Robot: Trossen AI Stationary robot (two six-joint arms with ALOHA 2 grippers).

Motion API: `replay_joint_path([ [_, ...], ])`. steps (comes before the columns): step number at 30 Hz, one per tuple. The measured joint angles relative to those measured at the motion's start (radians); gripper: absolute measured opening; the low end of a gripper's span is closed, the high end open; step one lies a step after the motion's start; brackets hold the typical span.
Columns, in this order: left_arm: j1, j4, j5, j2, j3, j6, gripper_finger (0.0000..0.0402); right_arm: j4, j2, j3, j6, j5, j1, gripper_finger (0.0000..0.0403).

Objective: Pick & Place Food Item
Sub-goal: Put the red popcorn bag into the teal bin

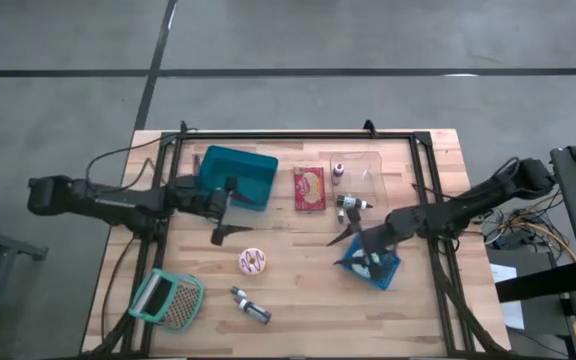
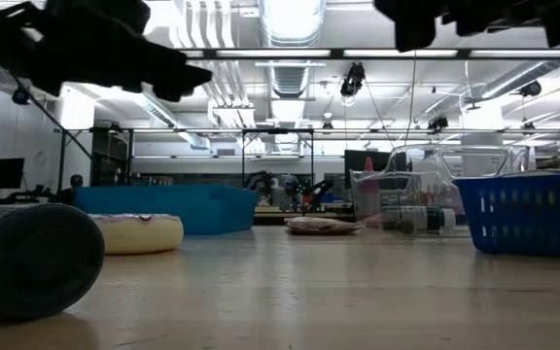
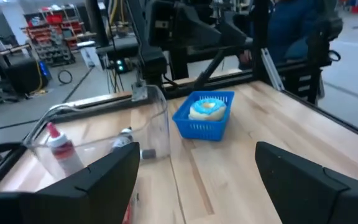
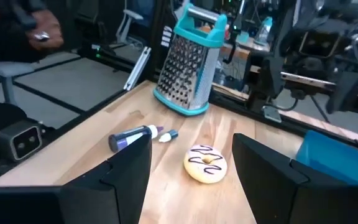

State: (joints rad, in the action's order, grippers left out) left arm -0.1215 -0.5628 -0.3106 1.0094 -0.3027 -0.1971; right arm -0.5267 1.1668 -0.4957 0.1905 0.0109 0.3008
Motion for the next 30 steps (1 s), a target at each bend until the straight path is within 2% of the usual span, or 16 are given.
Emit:
replay_joint_path([
  [8, -0.001, 0.016, 0.027, -0.254, 0.158, 0.055, 0.0321, -0.002, -0.201, 0.117, 0.0, -0.01, -0.001, 0.0219],
  [13, -0.001, 0.042, 0.045, -0.341, 0.192, 0.076, 0.0321, -0.008, -0.334, 0.201, -0.007, -0.014, -0.001, 0.0219],
  [23, -0.001, 0.063, 0.046, -0.351, 0.191, 0.09, 0.0321, 0.0, -0.572, 0.361, -0.039, -0.071, -0.001, 0.0219],
  [30, -0.002, 0.062, 0.047, -0.347, 0.191, 0.09, 0.0321, -0.003, -0.637, 0.386, -0.042, -0.09, 0.0, 0.0219],
])
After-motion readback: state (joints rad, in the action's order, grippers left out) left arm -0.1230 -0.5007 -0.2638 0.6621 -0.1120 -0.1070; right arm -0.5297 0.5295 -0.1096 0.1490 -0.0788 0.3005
